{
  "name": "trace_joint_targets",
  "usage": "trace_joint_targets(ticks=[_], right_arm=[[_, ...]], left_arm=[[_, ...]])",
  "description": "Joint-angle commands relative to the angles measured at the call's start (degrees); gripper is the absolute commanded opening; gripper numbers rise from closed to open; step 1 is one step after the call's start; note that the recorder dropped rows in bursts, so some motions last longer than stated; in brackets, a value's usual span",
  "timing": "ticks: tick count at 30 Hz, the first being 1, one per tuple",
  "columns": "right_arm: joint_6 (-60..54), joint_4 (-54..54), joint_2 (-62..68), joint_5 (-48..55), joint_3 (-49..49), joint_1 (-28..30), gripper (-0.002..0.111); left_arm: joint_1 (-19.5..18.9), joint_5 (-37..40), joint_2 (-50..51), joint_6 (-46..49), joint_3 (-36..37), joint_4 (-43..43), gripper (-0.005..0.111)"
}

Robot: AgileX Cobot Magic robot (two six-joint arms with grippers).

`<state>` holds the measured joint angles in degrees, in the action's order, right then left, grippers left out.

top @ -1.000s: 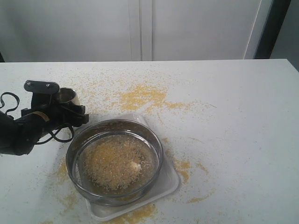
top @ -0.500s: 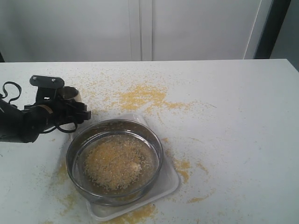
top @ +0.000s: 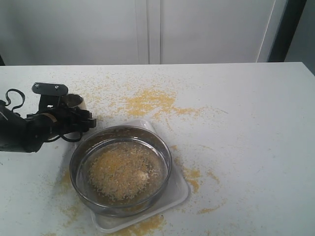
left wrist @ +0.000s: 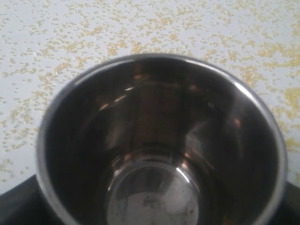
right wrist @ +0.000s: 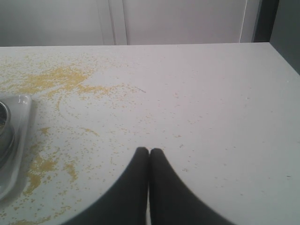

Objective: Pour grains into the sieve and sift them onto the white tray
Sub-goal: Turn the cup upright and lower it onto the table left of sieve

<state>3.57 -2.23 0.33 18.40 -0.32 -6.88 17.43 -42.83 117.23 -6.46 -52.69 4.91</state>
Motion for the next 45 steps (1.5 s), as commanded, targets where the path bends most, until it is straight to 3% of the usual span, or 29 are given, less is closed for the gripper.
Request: trace_joint_targets(ticks=[1,4,22,28,32,38,45], right_arm=[[0.2,0.5,-0.3,-0.5,0.3,-0.1,0.000],[0.2,0.5,-0.3,-0.5,0.3,-0.1,0.000],[0.2,0.5,-0.3,-0.5,0.3,-0.1,0.000],[0.2,0.5,-0.3,-0.5,0.3,-0.1,0.000],[0.2,0.5,-0.3,-0.5,0.3,-0.1,0.000],[0.2,0.4,-0.3,-0.5,0.3,-0.1,0.000],[0.2,0.4,-0.3,-0.5,0.3,-0.1,0.000]], left_arm=[[-0.2,1.2,-0.7,-0.4,0.0,0.6,0.090],[-0.2,4.1,-2.3,-0.4,0.0,0.6,0.094],[-0.2,22.1,-17.5,1.3,0.0,0.6,0.094],[-0.2,34.5,-24.4,3.3,0.0,0.6,0.091],[-0.2,42.8,-30.5,6.8,0.0,0.6,0.067],[-0.2,56.7,-39.8,9.2,0.0,0.4,0.001],[-0.2,71.1,-46.6,8.8,0.0,0.1,0.000]])
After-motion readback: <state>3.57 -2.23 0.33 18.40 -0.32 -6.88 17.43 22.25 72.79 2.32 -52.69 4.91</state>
